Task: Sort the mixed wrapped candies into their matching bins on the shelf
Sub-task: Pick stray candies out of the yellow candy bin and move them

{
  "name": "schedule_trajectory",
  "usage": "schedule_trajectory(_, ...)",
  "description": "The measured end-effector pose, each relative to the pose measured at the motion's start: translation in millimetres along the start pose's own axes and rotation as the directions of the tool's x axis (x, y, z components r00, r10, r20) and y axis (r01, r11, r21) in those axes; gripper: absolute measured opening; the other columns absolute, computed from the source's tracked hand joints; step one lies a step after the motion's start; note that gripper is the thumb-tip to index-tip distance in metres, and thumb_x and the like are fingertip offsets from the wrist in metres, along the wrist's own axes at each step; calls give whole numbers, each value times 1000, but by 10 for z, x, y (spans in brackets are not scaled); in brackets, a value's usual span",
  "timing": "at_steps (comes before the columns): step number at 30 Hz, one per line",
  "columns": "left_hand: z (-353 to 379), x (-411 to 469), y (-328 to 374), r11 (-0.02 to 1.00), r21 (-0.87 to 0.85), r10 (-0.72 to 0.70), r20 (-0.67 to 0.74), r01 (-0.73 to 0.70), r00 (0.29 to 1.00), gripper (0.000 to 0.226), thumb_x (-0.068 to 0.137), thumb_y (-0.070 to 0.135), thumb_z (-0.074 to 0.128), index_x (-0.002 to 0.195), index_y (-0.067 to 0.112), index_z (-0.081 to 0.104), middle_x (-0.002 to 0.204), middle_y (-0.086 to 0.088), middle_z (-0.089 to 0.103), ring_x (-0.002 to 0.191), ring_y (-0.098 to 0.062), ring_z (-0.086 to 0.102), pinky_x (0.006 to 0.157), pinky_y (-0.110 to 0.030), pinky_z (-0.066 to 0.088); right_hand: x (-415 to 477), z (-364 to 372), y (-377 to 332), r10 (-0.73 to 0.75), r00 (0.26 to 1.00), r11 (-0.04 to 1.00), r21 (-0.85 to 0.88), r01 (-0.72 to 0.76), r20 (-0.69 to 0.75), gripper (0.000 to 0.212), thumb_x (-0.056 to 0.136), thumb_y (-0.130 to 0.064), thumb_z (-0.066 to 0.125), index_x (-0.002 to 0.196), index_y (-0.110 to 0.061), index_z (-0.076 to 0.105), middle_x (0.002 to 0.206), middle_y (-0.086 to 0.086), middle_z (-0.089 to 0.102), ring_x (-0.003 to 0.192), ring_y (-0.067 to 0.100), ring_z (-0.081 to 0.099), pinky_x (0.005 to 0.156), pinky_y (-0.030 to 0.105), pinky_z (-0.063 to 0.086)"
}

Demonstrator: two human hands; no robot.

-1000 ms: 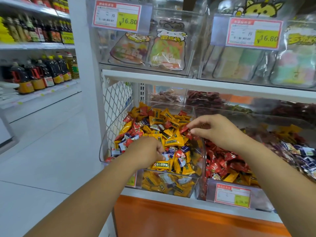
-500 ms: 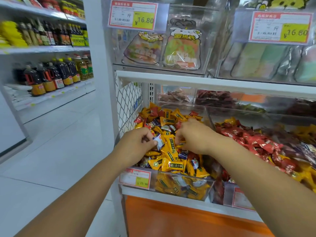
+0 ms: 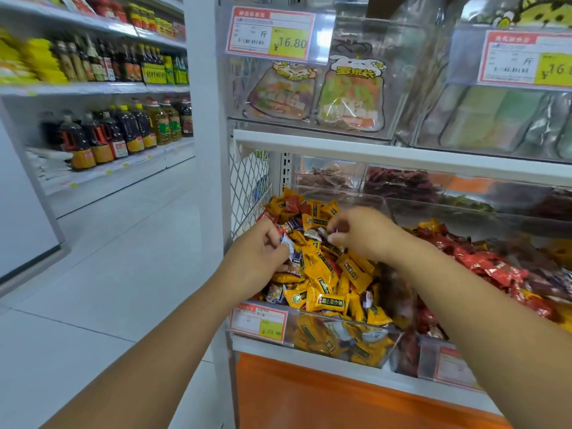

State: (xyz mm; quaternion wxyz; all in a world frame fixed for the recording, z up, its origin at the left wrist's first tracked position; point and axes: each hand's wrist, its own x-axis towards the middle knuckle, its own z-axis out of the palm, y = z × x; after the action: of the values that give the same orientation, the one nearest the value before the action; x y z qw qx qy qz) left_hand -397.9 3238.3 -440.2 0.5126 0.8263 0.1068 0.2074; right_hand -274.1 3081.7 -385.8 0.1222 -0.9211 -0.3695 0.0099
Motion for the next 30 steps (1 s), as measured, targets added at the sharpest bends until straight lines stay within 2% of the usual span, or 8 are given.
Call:
schedule_trajectory(2, 22, 13, 4, 999, -34, 11, 2, -11, 1000, 14, 93, 14, 58, 89, 16, 45, 57, 16, 58, 64, -4, 68, 79, -46, 58, 136, 53, -63, -4, 1000, 997, -71, 2, -27, 34, 95, -25, 57, 128, -16, 58, 122, 6, 62, 109, 22, 58, 86, 30, 44)
schedule_trajectory(6, 28, 66, -37, 996, -90, -21, 2, 21, 1000, 27, 92, 15, 59, 107, 34, 48, 99, 1, 64, 80, -16, 71, 78, -45, 59, 387, 256, -130, -10, 999, 990, -142, 15, 36, 35, 93, -17, 59, 128, -13, 59, 116, 9, 65, 102, 24, 62, 80, 30, 47)
schedule_trajectory(13, 42, 83, -33, 996, 86, -2, -43, 6, 999, 14, 100, 30, 44, 98, 31, 57, 83, 0, 69, 75, -14, 66, 74, -36, 58, 443, 371, -69, -50, 999, 994, -94, 51, 16, 25, 88, -14, 65, 113, -14, 62, 114, 6, 61, 97, 21, 55, 72, 26, 38)
schedule_trajectory(18, 68, 148, 48, 990, -123, -80, -99, 67, 992, 27, 100, 7, 40, 102, 26, 59, 101, -2, 65, 82, -10, 65, 67, -34, 57, 252, 235, -15, -60, 997, 997, 54, 63, -50, 24, 85, -18, 70, 106, -15, 59, 95, -2, 54, 84, 16, 50, 63, 25, 36)
schedule_trajectory(22, 118, 418, 126, 967, 256, 53, -208, 2, 977, 31, 100, 13, 43, 125, 22, 59, 121, 3, 54, 94, -16, 58, 71, -15, 44, -46, 34, 54, -33, 992, 963, 260, 64, -120, 19, 84, -18, 71, 100, -21, 61, 99, 1, 62, 89, 20, 61, 74, 32, 53)
schedule_trajectory(25, 215, 648, 128, 822, 561, 21, -198, 96, 980, 35, 96, 38, 52, 126, 21, 60, 126, -11, 48, 105, -28, 58, 86, -34, 46, -233, -21, 127, -42, 996, 963, 262, 60, -75, 19, 85, -21, 72, 94, -27, 57, 98, -1, 61, 88, 18, 61, 72, 28, 51)
schedule_trajectory(28, 329, 789, 34, 631, 744, -85, -216, 221, 973, 44, 90, 53, 56, 120, 21, 64, 128, -9, 47, 105, -29, 59, 80, -36, 47, -311, -30, 182, -75, 992, 976, 198, 94, -98, 21, 86, -23, 70, 92, -32, 52, 98, -5, 61, 87, 14, 59, 72, 26, 46)
schedule_trajectory(30, 363, 830, -3, 605, 756, -58, -271, 249, 961, 37, 89, 44, 61, 117, 19, 65, 122, -7, 51, 101, -27, 61, 71, -34, 44, -335, -47, 231, -78, 990, 976, 193, 100, -116, 20, 86, -23, 69, 91, -32, 52, 98, -6, 62, 86, 14, 59, 72, 27, 47)
